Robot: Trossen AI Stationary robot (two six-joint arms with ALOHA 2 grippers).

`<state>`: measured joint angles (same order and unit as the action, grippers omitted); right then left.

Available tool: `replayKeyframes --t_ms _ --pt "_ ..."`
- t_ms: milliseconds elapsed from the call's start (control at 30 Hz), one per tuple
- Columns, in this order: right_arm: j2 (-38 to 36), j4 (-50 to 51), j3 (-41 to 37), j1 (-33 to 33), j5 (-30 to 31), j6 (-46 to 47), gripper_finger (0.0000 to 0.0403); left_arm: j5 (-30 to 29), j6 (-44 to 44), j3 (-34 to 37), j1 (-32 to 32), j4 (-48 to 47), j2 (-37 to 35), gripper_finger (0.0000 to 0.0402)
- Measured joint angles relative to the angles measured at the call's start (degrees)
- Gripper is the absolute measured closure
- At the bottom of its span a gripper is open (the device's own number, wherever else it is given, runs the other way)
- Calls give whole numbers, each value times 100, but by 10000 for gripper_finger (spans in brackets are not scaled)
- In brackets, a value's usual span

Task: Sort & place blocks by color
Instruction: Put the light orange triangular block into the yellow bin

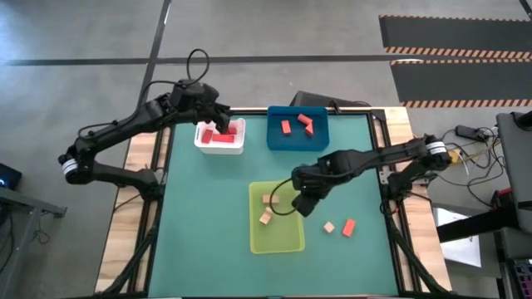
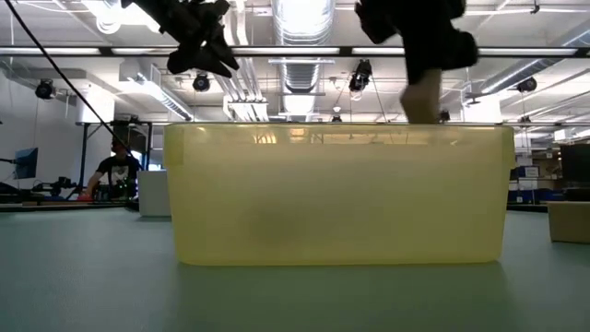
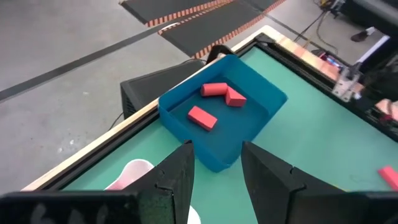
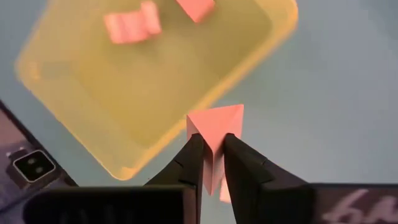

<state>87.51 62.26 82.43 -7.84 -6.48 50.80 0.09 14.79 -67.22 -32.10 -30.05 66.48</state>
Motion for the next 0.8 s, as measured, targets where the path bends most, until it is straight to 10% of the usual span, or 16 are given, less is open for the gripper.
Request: replayKeyframes --t_ms 433,800 --pt "786 -134 962 -14 508 -2860 371 33 505 11 994 217 -684 285" --pt "1971 -122 1593 -13 513 -3520 371 -80 1632 15 2066 926 -853 285"
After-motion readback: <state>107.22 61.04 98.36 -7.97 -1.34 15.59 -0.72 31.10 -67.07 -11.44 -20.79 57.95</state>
